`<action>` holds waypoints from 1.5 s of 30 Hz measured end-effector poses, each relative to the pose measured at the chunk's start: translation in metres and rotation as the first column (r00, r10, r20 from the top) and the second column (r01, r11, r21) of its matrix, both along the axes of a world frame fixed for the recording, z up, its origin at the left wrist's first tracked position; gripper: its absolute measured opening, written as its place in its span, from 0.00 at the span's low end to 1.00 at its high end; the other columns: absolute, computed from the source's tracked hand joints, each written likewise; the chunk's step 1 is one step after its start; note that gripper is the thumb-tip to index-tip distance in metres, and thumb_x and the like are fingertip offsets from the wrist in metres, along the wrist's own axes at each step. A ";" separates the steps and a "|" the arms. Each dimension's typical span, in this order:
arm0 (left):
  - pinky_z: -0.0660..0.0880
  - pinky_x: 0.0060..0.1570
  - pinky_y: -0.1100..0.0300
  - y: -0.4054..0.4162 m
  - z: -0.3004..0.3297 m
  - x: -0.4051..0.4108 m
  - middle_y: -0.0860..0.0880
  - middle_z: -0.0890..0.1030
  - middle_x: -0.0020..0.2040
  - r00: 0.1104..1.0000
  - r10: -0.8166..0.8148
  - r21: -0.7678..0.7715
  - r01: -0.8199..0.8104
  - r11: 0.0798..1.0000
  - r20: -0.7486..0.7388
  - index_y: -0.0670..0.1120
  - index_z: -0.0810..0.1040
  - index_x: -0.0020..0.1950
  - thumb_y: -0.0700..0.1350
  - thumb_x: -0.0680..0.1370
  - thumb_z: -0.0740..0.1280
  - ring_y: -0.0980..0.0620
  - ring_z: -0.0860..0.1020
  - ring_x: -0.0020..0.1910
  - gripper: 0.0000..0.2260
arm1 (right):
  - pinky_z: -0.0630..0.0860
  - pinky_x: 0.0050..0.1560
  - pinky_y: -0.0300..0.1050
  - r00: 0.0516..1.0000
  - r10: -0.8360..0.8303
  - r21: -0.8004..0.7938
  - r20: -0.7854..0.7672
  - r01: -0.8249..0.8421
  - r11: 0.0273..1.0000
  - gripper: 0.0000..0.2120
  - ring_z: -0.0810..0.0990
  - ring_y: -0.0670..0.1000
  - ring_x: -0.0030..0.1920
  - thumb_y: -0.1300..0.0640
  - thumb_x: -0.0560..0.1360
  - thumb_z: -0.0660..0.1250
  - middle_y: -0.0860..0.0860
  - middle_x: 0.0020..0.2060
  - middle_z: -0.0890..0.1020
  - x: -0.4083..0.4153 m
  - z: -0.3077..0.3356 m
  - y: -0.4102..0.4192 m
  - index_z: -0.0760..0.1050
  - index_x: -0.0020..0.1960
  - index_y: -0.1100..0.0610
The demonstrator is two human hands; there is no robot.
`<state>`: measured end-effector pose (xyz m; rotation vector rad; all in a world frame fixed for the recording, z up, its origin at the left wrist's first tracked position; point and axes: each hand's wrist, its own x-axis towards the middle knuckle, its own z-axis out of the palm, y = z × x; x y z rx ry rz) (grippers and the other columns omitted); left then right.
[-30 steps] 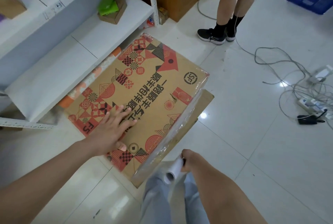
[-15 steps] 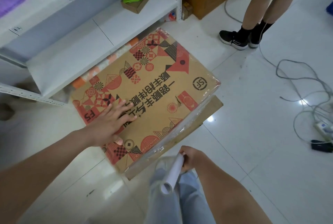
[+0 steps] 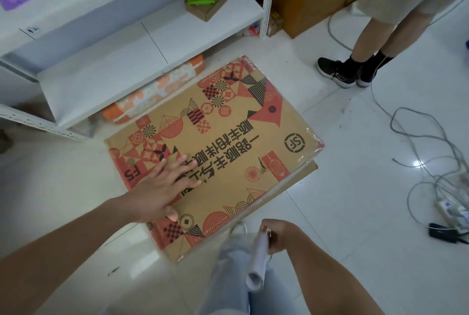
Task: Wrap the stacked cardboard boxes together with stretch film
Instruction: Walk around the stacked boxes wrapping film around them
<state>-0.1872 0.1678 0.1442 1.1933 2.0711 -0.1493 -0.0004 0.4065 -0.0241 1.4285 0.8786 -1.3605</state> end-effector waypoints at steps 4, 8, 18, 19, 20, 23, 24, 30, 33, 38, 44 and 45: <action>0.23 0.66 0.52 0.002 0.003 0.001 0.57 0.30 0.72 1.000 0.001 -0.034 0.000 0.999 0.016 0.57 0.49 0.76 0.56 0.73 0.68 0.58 0.21 0.66 0.38 | 0.72 0.35 0.44 0.995 -0.049 0.012 -0.083 0.050 0.999 0.11 0.72 0.55 0.35 0.57 0.71 0.67 0.57 0.36 0.71 -0.006 0.010 -0.002 0.69 0.37 0.64; 0.23 0.66 0.52 0.002 0.003 0.002 0.57 0.32 0.72 1.000 -0.001 -0.013 0.001 1.000 0.000 0.56 0.51 0.76 0.56 0.73 0.69 0.58 0.21 0.67 0.38 | 0.80 0.43 0.43 0.991 0.090 0.036 -0.104 -0.087 0.996 0.08 0.77 0.54 0.38 0.63 0.68 0.70 0.57 0.39 0.76 -0.011 0.012 0.006 0.71 0.37 0.64; 0.41 0.72 0.40 0.009 0.009 0.017 0.48 0.37 0.76 0.969 -0.063 -0.105 0.039 0.994 -0.240 0.55 0.47 0.76 0.62 0.68 0.70 0.49 0.27 0.72 0.44 | 0.77 0.53 0.48 0.998 -0.062 -0.008 -0.028 0.061 0.998 0.06 0.77 0.57 0.42 0.62 0.70 0.64 0.58 0.38 0.76 -0.007 0.010 0.028 0.68 0.41 0.63; 0.40 0.73 0.40 0.014 0.012 0.021 0.49 0.31 0.74 0.965 -0.073 -0.200 0.022 0.979 -0.251 0.55 0.41 0.77 0.62 0.71 0.67 0.48 0.25 0.71 0.45 | 0.76 0.47 0.48 0.990 -0.138 -0.051 -0.035 0.137 0.989 0.06 0.74 0.55 0.39 0.63 0.72 0.62 0.57 0.33 0.73 -0.005 0.008 0.028 0.67 0.39 0.62; 0.42 0.74 0.41 0.021 0.017 0.024 0.50 0.28 0.72 0.961 -0.079 -0.286 0.000 0.958 -0.267 0.53 0.35 0.76 0.62 0.72 0.66 0.48 0.25 0.71 0.46 | 0.74 0.43 0.47 0.988 -0.148 -0.085 -0.045 0.144 0.986 0.07 0.74 0.54 0.37 0.63 0.74 0.63 0.57 0.32 0.74 -0.006 0.010 0.027 0.68 0.38 0.62; 0.53 0.72 0.46 0.036 0.026 0.035 0.52 0.30 0.73 0.929 -0.046 -0.331 -0.084 0.940 -0.368 0.49 0.22 0.69 0.59 0.72 0.68 0.49 0.34 0.75 0.54 | 0.78 0.36 0.47 0.996 -0.055 -0.133 -0.069 0.045 0.990 0.07 0.77 0.55 0.38 0.63 0.74 0.69 0.59 0.36 0.77 -0.006 0.010 0.028 0.72 0.41 0.64; 0.56 0.71 0.47 0.041 0.029 0.039 0.51 0.32 0.74 0.917 -0.035 -0.327 -0.106 0.939 -0.397 0.49 0.21 0.68 0.55 0.73 0.68 0.49 0.38 0.76 0.53 | 0.80 0.36 0.47 0.997 -0.004 -0.128 -0.083 -0.007 0.992 0.06 0.78 0.55 0.38 0.64 0.74 0.69 0.59 0.36 0.77 -0.006 0.014 0.029 0.72 0.42 0.64; 0.66 0.65 0.53 0.057 0.029 0.053 0.50 0.43 0.78 0.871 -0.026 -0.332 -0.159 0.930 -0.490 0.50 0.25 0.71 0.38 0.76 0.62 0.47 0.49 0.77 0.44 | 0.73 0.64 0.51 0.999 -0.017 -0.118 -0.027 0.014 0.993 0.09 0.78 0.60 0.58 0.61 0.75 0.64 0.62 0.49 0.76 -0.014 0.023 0.047 0.70 0.41 0.67; 0.62 0.68 0.53 0.057 0.027 0.058 0.51 0.42 0.78 0.864 -0.006 -0.341 -0.192 0.920 -0.503 0.51 0.27 0.72 0.36 0.76 0.62 0.47 0.48 0.77 0.45 | 0.76 0.49 0.50 0.994 -0.086 -0.104 0.061 0.092 0.990 0.05 0.75 0.58 0.42 0.62 0.75 0.60 0.60 0.40 0.74 -0.019 0.019 0.057 0.67 0.43 0.65; 0.64 0.69 0.53 0.059 0.025 0.059 0.52 0.41 0.78 0.862 0.014 -0.331 -0.209 0.920 -0.506 0.52 0.31 0.75 0.33 0.75 0.61 0.47 0.48 0.77 0.44 | 0.72 0.28 0.38 0.991 -0.108 -0.161 0.080 0.120 0.980 0.09 0.72 0.51 0.34 0.58 0.74 0.65 0.56 0.36 0.73 -0.029 0.003 0.058 0.69 0.51 0.59; 0.64 0.67 0.54 0.054 0.026 0.055 0.54 0.39 0.78 0.869 -0.008 -0.339 -0.185 0.922 -0.495 0.53 0.26 0.71 0.36 0.77 0.60 0.48 0.47 0.77 0.42 | 0.78 0.42 0.47 0.983 0.121 -0.117 -0.141 -0.138 0.984 0.03 0.75 0.55 0.38 0.63 0.71 0.70 0.57 0.35 0.74 -0.024 0.001 0.079 0.76 0.41 0.61; 0.65 0.66 0.53 0.053 0.025 0.055 0.53 0.39 0.78 0.869 -0.008 -0.333 -0.180 0.925 -0.494 0.53 0.26 0.70 0.36 0.77 0.60 0.48 0.47 0.77 0.42 | 0.77 0.42 0.47 0.982 0.137 -0.109 -0.132 -0.151 0.982 0.03 0.74 0.55 0.38 0.64 0.70 0.69 0.57 0.34 0.72 -0.026 -0.003 0.085 0.75 0.40 0.61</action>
